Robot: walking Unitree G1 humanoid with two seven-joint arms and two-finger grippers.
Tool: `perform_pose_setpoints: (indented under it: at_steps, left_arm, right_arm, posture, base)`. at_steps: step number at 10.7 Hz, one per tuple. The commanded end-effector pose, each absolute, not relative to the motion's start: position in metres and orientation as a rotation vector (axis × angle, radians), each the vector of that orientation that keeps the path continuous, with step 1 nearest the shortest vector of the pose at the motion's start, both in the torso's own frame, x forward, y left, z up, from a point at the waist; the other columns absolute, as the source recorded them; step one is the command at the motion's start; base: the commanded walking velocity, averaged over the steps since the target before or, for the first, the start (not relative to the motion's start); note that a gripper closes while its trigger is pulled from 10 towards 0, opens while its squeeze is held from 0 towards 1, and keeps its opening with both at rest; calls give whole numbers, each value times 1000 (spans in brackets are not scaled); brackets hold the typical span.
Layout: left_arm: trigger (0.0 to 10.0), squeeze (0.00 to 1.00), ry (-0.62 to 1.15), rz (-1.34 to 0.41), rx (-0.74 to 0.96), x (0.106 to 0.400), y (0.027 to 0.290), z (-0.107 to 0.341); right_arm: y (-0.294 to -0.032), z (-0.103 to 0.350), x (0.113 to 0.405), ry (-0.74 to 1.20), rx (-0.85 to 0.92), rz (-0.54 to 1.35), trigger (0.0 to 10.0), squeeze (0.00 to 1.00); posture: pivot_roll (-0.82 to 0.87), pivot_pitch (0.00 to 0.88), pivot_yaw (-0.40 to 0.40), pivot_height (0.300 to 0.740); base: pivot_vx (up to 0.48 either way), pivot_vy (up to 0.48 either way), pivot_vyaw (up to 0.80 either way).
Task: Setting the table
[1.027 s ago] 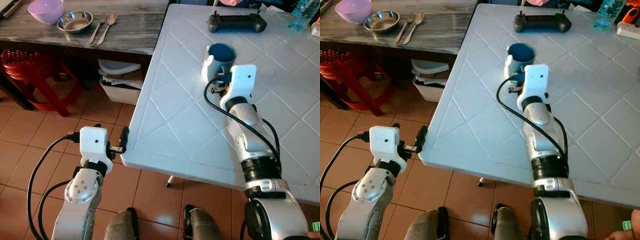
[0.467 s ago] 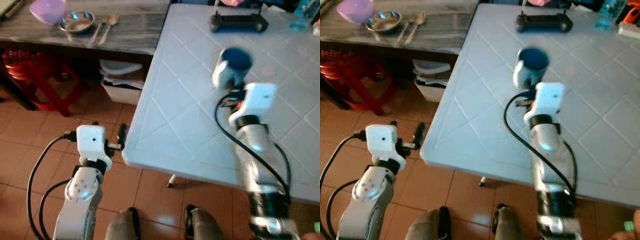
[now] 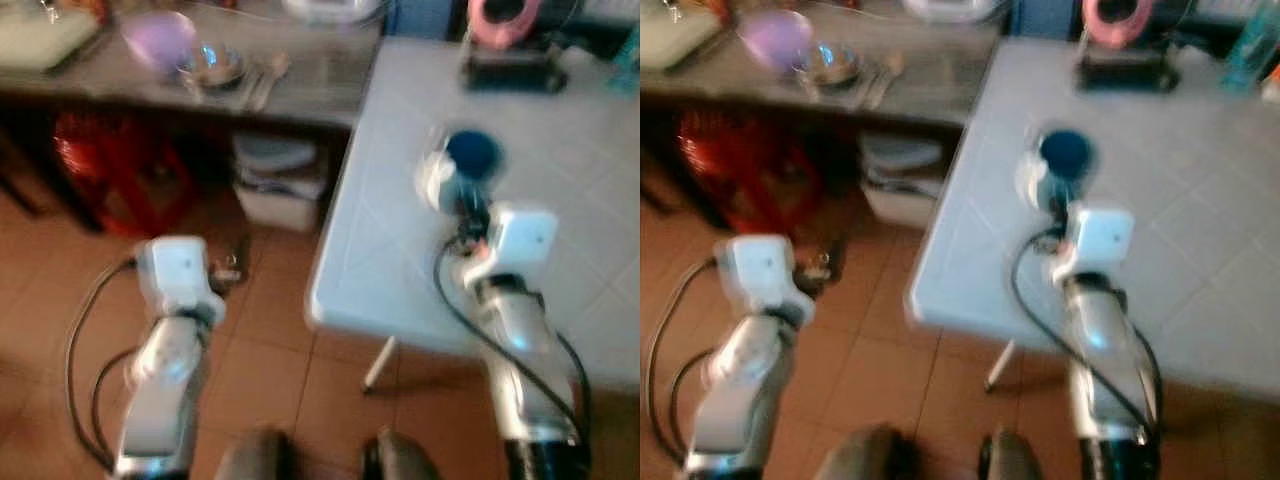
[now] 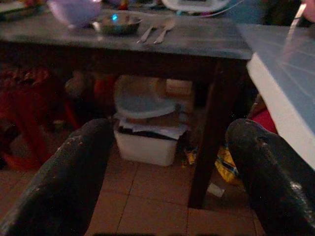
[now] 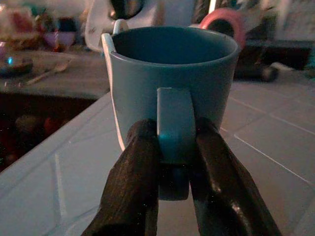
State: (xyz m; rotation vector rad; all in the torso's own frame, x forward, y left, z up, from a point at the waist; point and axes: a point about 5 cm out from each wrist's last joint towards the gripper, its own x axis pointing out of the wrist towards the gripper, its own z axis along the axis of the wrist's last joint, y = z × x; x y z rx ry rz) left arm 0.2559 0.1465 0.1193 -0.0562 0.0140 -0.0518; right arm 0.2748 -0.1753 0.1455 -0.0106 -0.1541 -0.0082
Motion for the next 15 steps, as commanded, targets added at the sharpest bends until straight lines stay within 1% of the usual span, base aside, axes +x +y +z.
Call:
perform_pose_setpoints:
  at_steps: [1,2,3,4,6,11,15]
  left_arm:
    - [10000,0,1,-38,-35,259,153,119]
    - [10000,0,-36,-79,-20,263,148,123]
    - [10000,0,-54,-100,-2,262,145,124]
    - [10000,0,-55,-120,3,260,142,122]
    - [10000,0,-70,-155,24,256,137,120]
    - [10000,0,-80,-168,36,260,137,120]
    - [10000,0,-88,-191,31,261,130,121]
  right_arm:
    - [-164,156,275,-212,-5,24,0,0]
    - [-158,155,275,-207,-14,33,4118,0]
    - [-158,155,275,-207,-11,30,7412,0]
    - [-159,157,277,-206,-6,20,10000,0]
    - [-158,165,281,-230,-3,21,10000,0]
    - [-159,167,285,-223,-18,18,10000,0]
    - [-158,169,291,-225,-26,37,10000,0]
  posture:
    - [-16,1,37,740]
    - [-20,0,38,740]
    - [-21,0,38,740]
    - [-26,0,38,740]
    - [-24,0,34,740]
    - [-33,10,34,740]
    - [-31,5,24,740]
  base:
    - [0,480,0]
    - [0,480,0]
    - [0,480,0]
    - [0,480,0]
    - [0,452,0]
    - [301,372,0]
    - [468,0,0]
